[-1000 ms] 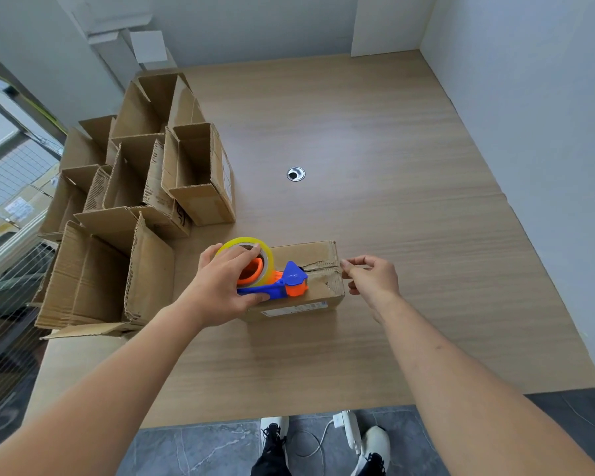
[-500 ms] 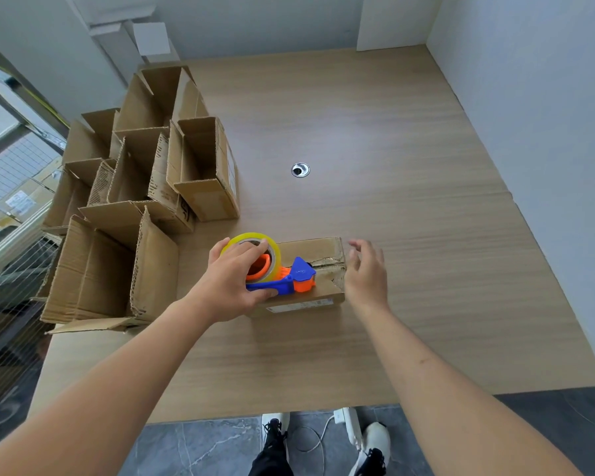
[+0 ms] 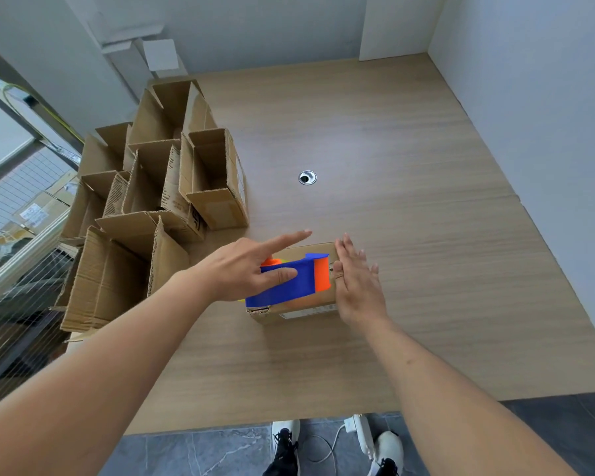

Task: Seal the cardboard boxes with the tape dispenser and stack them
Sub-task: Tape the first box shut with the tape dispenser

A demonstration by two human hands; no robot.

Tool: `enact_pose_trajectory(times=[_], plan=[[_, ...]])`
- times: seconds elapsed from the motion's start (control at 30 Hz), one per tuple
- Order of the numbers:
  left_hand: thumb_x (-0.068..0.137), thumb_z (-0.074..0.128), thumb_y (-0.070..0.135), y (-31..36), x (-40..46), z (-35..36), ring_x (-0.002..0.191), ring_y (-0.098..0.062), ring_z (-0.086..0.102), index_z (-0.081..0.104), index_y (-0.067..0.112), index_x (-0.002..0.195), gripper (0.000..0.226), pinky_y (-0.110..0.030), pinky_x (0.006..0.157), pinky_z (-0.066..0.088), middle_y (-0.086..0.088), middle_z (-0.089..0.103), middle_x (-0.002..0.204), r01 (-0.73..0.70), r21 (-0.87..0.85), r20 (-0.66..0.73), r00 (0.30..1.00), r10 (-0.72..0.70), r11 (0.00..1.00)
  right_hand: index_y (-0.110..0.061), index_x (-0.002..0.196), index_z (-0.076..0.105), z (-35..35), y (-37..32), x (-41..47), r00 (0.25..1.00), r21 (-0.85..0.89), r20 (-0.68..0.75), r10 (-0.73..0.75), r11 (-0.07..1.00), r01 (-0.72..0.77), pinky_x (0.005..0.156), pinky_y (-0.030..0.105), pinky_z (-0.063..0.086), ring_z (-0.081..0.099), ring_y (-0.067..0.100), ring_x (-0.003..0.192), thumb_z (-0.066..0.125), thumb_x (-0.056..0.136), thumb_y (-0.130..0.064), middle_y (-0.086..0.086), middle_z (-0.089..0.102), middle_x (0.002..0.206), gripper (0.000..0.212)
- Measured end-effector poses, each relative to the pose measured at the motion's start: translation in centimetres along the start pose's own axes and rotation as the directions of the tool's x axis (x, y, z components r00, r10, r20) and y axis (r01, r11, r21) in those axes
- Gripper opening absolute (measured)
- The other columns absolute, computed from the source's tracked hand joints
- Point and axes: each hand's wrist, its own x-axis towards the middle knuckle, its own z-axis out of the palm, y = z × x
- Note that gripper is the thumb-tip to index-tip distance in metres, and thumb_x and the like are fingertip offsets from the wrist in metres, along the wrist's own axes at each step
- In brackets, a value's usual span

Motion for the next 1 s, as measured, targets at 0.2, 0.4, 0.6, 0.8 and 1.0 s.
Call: enact_pose_trajectory(times=[0.2, 0.4, 0.6, 0.8, 1.0], plan=[[0.099, 0.039, 0.066, -1.5, -1.1, -1.8, 0.083, -0.023, 0.062, 0.012, 0.081, 0.138, 0.049, -0.045, 0.076, 0.053, 0.005, 0.069, 0.107, 0.085, -0.042, 0.176, 0.981, -0.076, 0.995, -0.043, 0.160, -0.004, 0.2, -0.7, -0.1, 0.999, -0.098, 0.004, 0.041, 0.994, -0.040, 0.126, 0.046, 0.003, 0.003, 0.021, 0.158, 0.012, 0.109, -0.043, -0.031, -0.017, 0.162, 0.054], [0.103, 0.037, 0.057, -3.0, -1.9, -2.9, 0.105, -0.010, 0.058, 0.031, 0.079, 0.134, 0.039, -0.035, 0.087, 0.052, 0.026, 0.047, 0.140, 0.117, -0.103, 0.282, 0.956, -0.084, 0.988, -0.045, 0.160, -0.004, 0.1, -0.5, 0.0, 1.000, -0.099, 0.020, 0.020, 0.995, -0.018, 0.126, 0.044, 0.008, 0.005, 0.021, 0.157, 0.012, 0.109, -0.045, -0.032, -0.018, 0.161, 0.054], [0.102, 0.038, 0.055, -4.3, -2.5, -4.6, 0.104, -0.012, 0.058, 0.040, 0.078, 0.131, 0.036, -0.034, 0.088, 0.052, 0.023, 0.051, 0.135, 0.174, -0.100, 0.306, 0.942, -0.136, 0.980, -0.046, 0.159, -0.005, 0.0, -0.4, 0.2, 1.000, -0.146, 0.019, 0.017, 0.989, -0.014, 0.126, 0.044, 0.013, 0.008, 0.022, 0.157, 0.013, 0.109, -0.045, -0.033, -0.019, 0.160, 0.053], [0.105, 0.037, 0.053, -4.9, -2.0, -3.5, 0.103, -0.017, 0.060, 0.042, 0.077, 0.129, 0.035, -0.039, 0.091, 0.052, 0.018, 0.052, 0.138, 0.194, -0.088, 0.256, 0.952, -0.166, 0.977, -0.019, 0.163, 0.002, 1.1, -5.2, 1.0, 0.973, -0.183, -0.102, 0.206, 0.958, -0.221, 0.126, 0.050, 0.004, -0.008, 0.027, 0.157, 0.034, 0.106, -0.025, -0.005, -0.014, 0.170, 0.066], [0.104, 0.038, 0.055, -4.8, -1.9, -3.4, 0.098, -0.010, 0.059, 0.046, 0.074, 0.129, 0.032, -0.029, 0.083, 0.050, 0.023, 0.055, 0.131, 0.183, -0.152, 0.238, 0.961, -0.144, 0.971, -0.051, 0.157, -0.008, 2.7, -4.0, 0.2, 0.989, -0.336, -0.114, 0.093, 0.933, -0.126, 0.125, 0.055, -0.005, -0.019, 0.026, 0.155, 0.006, 0.102, -0.065, -0.003, -0.022, 0.168, 0.059]])
